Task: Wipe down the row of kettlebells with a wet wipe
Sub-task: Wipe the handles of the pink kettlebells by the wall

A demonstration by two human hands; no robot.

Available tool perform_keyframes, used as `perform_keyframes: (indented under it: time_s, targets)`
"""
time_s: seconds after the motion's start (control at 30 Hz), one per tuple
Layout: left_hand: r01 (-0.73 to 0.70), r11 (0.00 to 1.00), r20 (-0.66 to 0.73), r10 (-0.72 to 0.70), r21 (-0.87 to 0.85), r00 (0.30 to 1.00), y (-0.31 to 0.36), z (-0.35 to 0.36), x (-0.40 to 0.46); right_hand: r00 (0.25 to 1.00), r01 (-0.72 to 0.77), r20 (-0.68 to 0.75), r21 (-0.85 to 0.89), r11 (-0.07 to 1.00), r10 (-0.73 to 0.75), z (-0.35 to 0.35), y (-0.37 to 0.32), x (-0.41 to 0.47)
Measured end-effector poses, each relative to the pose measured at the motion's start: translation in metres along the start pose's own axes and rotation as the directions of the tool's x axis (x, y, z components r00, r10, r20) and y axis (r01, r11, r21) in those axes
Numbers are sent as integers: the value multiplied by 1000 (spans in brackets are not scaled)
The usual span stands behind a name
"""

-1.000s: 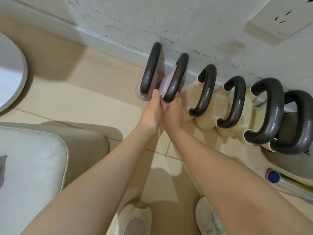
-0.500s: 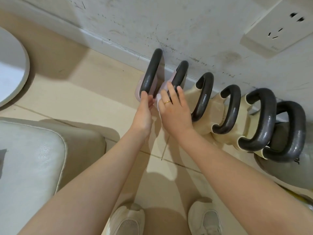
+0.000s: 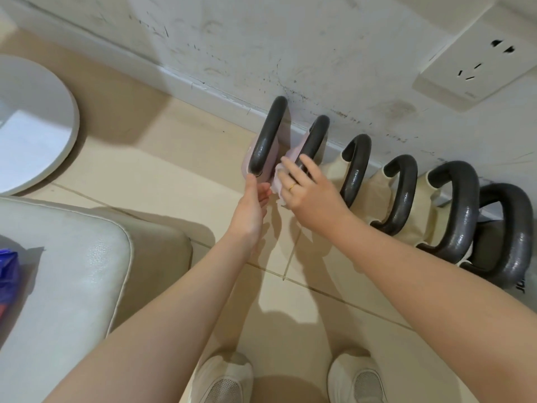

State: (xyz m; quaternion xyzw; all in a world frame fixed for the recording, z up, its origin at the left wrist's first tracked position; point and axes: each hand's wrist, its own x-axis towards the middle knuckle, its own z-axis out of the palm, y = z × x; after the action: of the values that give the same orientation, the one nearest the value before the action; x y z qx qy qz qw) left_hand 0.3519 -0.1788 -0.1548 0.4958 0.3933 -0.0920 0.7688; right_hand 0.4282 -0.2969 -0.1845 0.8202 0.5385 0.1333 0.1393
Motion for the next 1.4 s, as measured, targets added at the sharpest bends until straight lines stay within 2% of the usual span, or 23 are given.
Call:
perform_keyframes:
  time_s: [0.1, 0.23, 0.33, 0.4, 0.47, 0.53, 0.6, 0.67, 0.73, 0.77, 0.8, 0.87, 0.9, 0.93, 1.0, 1.13, 1.2, 1.3, 1.4]
  targets:
    - [-17, 998, -22, 18, 57, 1000, 1, -3, 1, 972, -231, -35, 53, 972, 233, -6, 13, 3]
    - [-31, 991, -12, 33, 128, 999, 4, 4, 1, 971, -212, -82, 140, 967, 225, 2, 0, 2]
    - [-72, 977, 14, 71, 202, 997, 9, 15, 4, 934, -352, 30, 241, 904, 356, 0, -11, 6]
    - [-91, 974, 45, 84, 205, 995, 12, 21, 6, 896, -434, 83, 380, 817, 437, -3, -18, 5]
    - [-86, 979, 47, 79, 183, 996, 13, 25, 9, 800, -554, 155, 560, 616, 579, -12, -21, 2]
    - [-79, 982, 24, 76, 174, 997, 12, 25, 13, 634, -639, 140, 648, 414, 760, -32, -20, 3]
    - [-80, 979, 7, 80, 187, 997, 10, 26, 15, 487, -694, 210, 683, 229, 848, -50, -13, 4]
    - [-103, 975, 7, 103, 198, 995, 11, 28, 16, 398, -748, 371, 660, 63, 839, -56, -4, 8]
    - [-124, 970, 22, 122, 207, 992, 16, 33, 17, 351, -803, 504, 595, -23, 789, -50, -1, 17]
    - [-128, 969, 30, 124, 211, 992, 18, 35, 16, 315, -814, 583, 572, -103, 749, -46, -1, 24]
    - [-126, 971, 33, 121, 204, 992, 19, 36, 16, 261, -801, 663, 555, -227, 701, -43, -2, 31]
    - [-98, 980, 32, 94, 175, 995, 19, 35, 14, 199, -627, 817, 531, -570, 542, -44, -7, 41]
    - [-85, 982, 33, 81, 170, 996, 19, 34, 13, 207, -519, 859, 502, -692, 469, -47, -11, 41]
    - [-81, 981, 40, 75, 176, 996, 18, 32, 14, 239, -441, 877, 480, -758, 416, -51, -15, 40]
    - [-88, 977, 48, 80, 192, 996, 17, 31, 16, 291, -352, 874, 476, -806, 390, -54, -15, 37]
    - [-120, 970, 46, 113, 212, 993, 18, 33, 16, 269, -187, 854, 500, -846, 446, -37, 14, 46]
    - [-120, 971, 59, 111, 205, 992, 18, 32, 16, 327, -177, 841, 502, -847, 430, -32, 16, 50]
    - [-110, 980, 98, 94, 168, 991, 19, 31, 18, 406, -234, 768, 612, -756, 496, -35, -7, 44]
    - [-125, 976, 118, 105, 179, 988, 16, 30, 24, 431, -239, 706, 690, -684, 561, -32, -17, 39]
